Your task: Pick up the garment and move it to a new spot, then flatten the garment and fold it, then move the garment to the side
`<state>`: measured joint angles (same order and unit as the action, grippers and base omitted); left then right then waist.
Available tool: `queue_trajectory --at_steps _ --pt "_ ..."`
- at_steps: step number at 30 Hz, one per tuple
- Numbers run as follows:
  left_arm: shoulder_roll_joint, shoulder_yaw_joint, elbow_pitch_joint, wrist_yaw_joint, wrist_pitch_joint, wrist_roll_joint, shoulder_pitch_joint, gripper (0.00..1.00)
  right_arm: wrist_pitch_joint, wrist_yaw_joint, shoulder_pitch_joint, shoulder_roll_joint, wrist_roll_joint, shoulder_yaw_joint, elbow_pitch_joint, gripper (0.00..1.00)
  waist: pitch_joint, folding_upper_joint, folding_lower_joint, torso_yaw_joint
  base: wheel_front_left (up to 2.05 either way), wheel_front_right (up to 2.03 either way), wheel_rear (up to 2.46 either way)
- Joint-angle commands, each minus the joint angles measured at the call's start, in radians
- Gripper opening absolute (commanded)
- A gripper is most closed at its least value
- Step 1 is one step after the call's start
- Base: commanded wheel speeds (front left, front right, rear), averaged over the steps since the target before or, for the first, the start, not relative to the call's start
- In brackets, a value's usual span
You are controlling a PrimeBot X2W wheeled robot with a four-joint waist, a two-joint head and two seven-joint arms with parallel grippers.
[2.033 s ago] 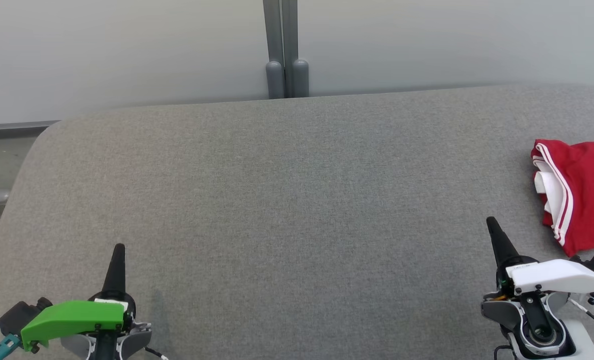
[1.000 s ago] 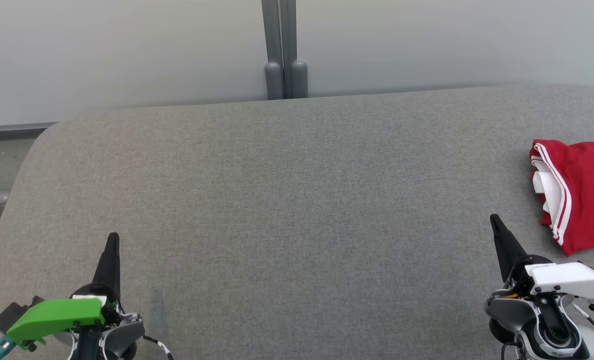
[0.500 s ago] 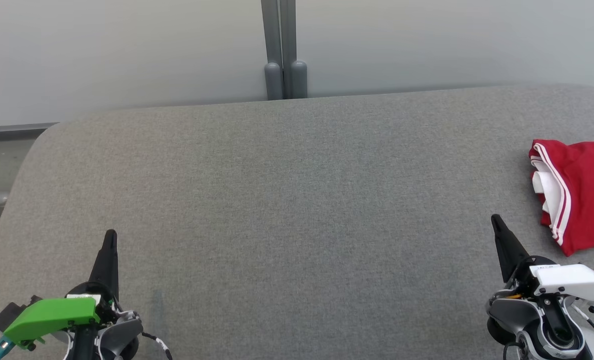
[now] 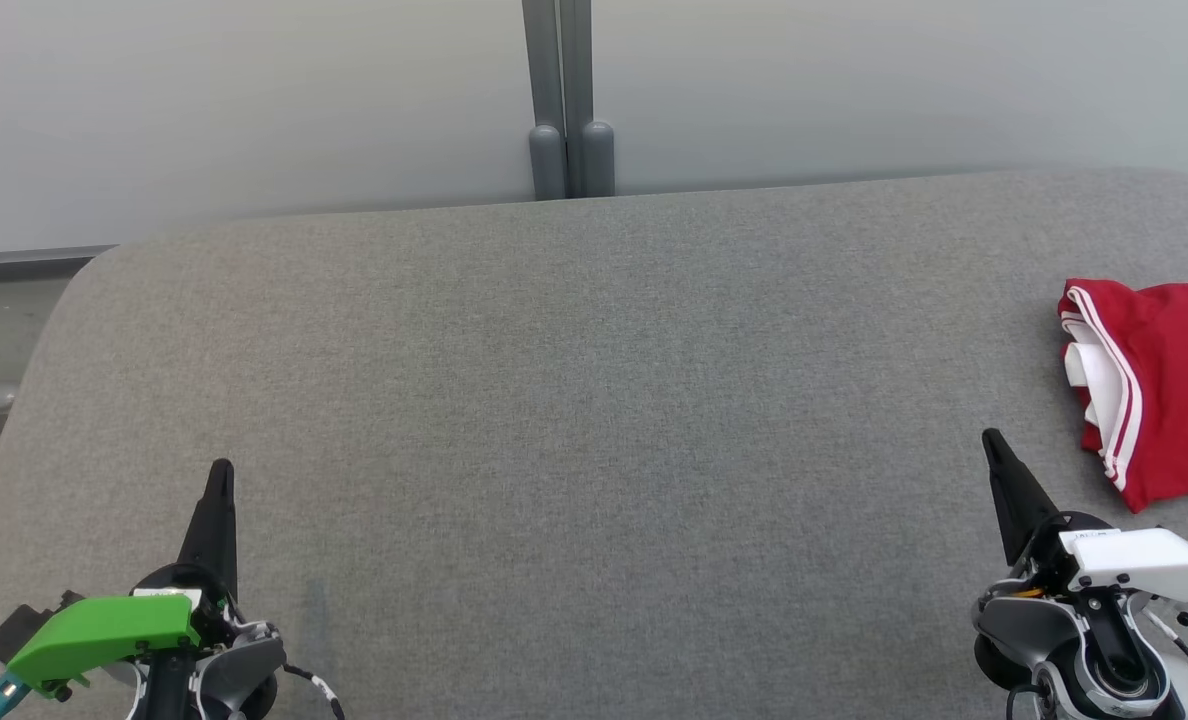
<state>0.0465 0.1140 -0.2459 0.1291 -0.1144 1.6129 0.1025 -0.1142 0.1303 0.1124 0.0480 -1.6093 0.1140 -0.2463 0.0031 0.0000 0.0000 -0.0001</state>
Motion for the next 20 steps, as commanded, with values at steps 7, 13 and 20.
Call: queue_trajectory --at_steps 7,13,20 --pt "0.007 0.002 0.003 0.005 -0.003 0.000 0.012 0.00 -0.004 0.001 -0.009 0.004 -0.007 0.002 0.006 0.00 0.000 0.0000 0.0000 0.000 0.00 0.00 0.00" --pt "0.007 0.002 0.003 0.005 -0.003 0.000 0.011 0.00 -0.004 0.001 -0.009 0.004 -0.007 0.002 0.006 0.00 0.000 0.0000 0.0000 0.000 0.00 0.00 0.00" --pt "0.007 0.002 0.003 0.005 -0.003 0.000 0.011 0.00 -0.004 0.001 -0.009 0.004 -0.007 0.002 0.006 0.00 0.000 0.0000 0.0000 0.000 0.00 0.00 0.00"
